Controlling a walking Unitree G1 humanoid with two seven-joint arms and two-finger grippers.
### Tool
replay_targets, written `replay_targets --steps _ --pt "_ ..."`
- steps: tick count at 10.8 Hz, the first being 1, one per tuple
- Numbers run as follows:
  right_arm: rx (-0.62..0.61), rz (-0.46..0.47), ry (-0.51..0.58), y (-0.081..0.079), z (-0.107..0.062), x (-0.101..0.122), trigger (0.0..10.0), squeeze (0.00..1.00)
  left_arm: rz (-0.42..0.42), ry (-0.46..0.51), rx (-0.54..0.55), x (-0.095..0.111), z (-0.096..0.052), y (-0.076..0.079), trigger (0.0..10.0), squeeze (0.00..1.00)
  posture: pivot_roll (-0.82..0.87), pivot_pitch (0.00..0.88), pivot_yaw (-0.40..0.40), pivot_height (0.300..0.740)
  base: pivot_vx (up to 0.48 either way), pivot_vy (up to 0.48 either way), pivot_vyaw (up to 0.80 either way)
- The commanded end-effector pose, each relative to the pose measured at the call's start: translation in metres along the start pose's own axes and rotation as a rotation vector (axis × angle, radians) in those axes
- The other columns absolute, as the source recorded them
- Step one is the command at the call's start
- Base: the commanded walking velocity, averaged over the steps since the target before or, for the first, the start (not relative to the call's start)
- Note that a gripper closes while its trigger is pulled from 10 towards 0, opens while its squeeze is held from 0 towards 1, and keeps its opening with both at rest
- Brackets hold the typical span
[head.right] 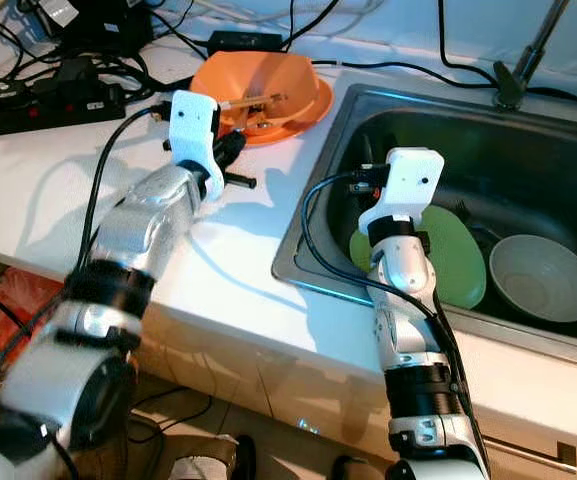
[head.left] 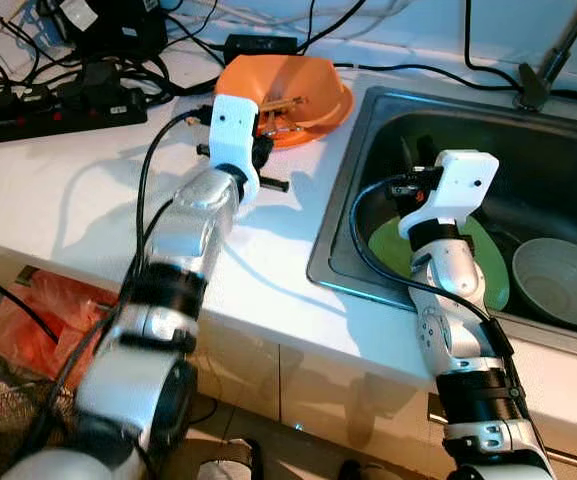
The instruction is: Kitchen organization
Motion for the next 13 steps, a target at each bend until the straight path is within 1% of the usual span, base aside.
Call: replay_targets --steps 1,4,7,10,13 --pt "-0.018 0.0 -0.03 0.005 -0.006 -0.008 10.0 0.0 0.007 0.012 0.016 0.006 0.002 -0.002 10.0 0.0 0.17 0.151 0.048 0.74 0.0 0.0 0.0" --pt "-0.025 -0.002 -0.038 0.006 -0.011 -0.009 10.0 0.0 0.004 0.028 0.052 0.016 0.01 -0.007 10.0 0.0 0.16 0.169 0.05 0.74 0.0 0.0 0.0" --pt "-0.028 -0.004 -0.047 0.006 -0.017 -0.01 10.0 0.0 0.003 0.047 0.078 0.023 0.014 -0.011 10.0 0.0 0.14 0.188 0.055 0.74 0.0 0.0 0.0" --pt "-0.029 -0.004 -0.061 0.006 -0.023 -0.011 10.0 0.0 0.007 0.039 0.073 0.022 0.018 -0.009 10.0 0.0 0.13 0.206 0.057 0.74 0.0 0.0 0.0" --pt "-0.031 -0.006 -0.073 0.005 -0.027 -0.012 10.0 0.0 0.014 0.003 0.026 0.02 0.02 -0.003 10.0 0.0 0.12 0.224 0.063 0.74 0.0 0.0 0.0"
Point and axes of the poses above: a point about 5 cm out from each wrist's last joint towards the gripper, its own z axis pointing out of the wrist towards the gripper, its own x axis along the axis of the wrist's last joint, y = z × x, the point moved 5 cm from there along z, pointing out of the wrist towards the gripper, and after that the axes turned 4 degrees about -z, right-handed, at the moved point
